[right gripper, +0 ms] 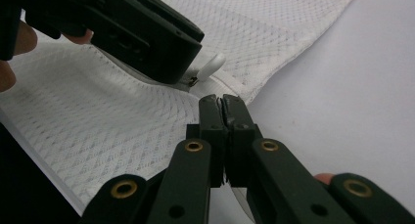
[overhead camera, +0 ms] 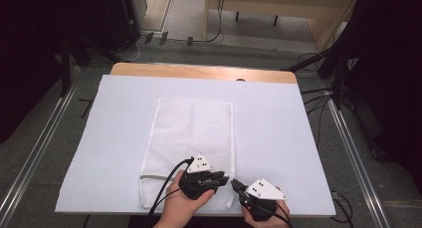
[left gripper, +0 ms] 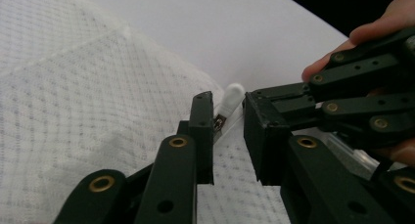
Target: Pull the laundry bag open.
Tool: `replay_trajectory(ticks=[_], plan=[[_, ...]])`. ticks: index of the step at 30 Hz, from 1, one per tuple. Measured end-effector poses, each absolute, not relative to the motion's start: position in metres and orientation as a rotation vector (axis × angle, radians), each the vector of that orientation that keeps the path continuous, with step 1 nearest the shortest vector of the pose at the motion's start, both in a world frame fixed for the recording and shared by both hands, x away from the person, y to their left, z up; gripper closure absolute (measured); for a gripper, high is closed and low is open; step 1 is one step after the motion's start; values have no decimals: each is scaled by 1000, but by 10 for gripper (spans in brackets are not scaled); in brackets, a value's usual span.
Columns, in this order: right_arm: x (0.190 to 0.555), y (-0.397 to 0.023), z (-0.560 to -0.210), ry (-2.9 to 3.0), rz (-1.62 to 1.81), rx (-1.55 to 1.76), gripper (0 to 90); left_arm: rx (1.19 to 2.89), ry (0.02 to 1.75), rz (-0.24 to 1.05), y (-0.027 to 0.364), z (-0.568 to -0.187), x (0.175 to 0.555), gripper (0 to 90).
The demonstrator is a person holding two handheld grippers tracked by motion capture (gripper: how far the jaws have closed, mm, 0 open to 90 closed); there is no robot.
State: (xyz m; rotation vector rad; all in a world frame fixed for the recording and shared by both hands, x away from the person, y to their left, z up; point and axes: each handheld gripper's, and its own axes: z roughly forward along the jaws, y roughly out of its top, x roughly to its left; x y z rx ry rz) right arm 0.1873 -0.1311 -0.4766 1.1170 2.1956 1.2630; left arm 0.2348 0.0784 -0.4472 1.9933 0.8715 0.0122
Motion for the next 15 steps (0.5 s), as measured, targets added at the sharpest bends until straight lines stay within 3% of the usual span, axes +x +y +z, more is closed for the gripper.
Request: replay_trajectory(ticks=[8, 15], plan=[[184, -127, -474, 2201, 1289, 1086, 900, 1943, 927, -60, 77, -448, 239, 683], [182, -124, -473, 2216, 1290, 1056, 900, 1945, 934, -60, 83, -448, 240, 791]])
